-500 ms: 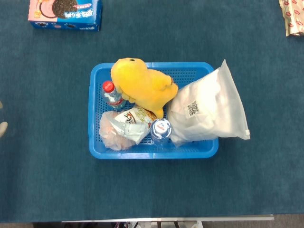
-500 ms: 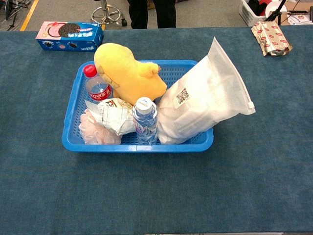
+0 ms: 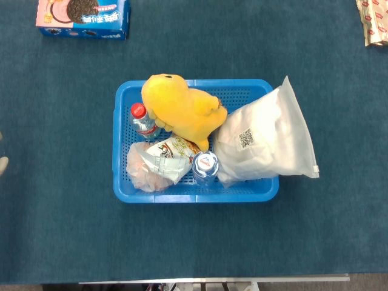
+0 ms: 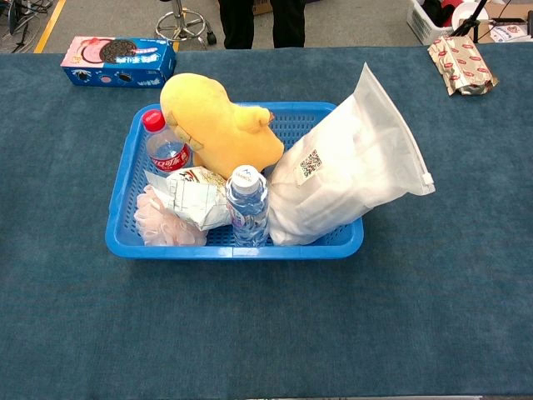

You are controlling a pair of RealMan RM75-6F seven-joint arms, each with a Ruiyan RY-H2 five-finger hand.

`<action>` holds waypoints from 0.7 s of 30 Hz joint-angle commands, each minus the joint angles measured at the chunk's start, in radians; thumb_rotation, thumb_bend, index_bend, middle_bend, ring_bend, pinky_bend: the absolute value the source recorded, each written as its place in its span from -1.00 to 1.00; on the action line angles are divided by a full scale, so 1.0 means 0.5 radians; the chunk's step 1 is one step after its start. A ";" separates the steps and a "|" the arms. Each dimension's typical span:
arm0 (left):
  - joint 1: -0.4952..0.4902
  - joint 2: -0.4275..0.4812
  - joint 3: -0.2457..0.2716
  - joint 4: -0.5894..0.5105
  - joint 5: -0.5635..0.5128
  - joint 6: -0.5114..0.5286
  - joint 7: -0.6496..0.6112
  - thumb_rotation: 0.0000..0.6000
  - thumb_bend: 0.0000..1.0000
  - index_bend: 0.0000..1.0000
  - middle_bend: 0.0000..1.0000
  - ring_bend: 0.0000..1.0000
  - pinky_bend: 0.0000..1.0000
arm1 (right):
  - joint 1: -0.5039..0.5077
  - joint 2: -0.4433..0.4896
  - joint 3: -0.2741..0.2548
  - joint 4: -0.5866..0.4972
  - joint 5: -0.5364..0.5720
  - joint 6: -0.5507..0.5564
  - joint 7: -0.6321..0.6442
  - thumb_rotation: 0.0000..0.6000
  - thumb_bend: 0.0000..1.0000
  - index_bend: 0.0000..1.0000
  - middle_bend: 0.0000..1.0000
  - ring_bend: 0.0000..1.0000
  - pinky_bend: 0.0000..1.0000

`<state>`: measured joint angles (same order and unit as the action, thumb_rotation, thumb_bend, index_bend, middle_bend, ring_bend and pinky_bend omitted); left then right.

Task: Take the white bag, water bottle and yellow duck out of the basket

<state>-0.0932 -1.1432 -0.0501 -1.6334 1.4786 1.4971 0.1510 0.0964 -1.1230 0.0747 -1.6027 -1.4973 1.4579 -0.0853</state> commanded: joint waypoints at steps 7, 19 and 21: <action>0.016 -0.002 0.023 0.015 0.022 0.011 -0.001 1.00 -0.66 -0.05 -0.31 -0.50 -0.09 | 0.121 0.071 -0.020 -0.006 -0.229 -0.050 -0.014 1.00 -1.00 -0.19 -0.43 -0.71 -0.52; 0.023 -0.006 0.030 0.021 0.017 0.003 0.002 1.00 -0.66 -0.05 -0.31 -0.50 -0.09 | 0.438 0.129 0.068 0.044 -0.705 -0.017 0.016 1.00 -1.00 -0.45 -0.52 -0.74 -0.56; 0.023 -0.010 0.031 0.023 0.017 0.003 0.002 1.00 -0.66 -0.05 -0.31 -0.50 -0.09 | 0.499 0.124 0.071 0.067 -0.762 -0.058 -0.012 1.00 -1.00 -0.50 -0.56 -0.78 -0.60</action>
<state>-0.0819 -1.1480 -0.0352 -1.6221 1.4870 1.4985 0.1521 0.3272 -1.0615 0.1052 -1.5794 -1.8598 1.4425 -0.0816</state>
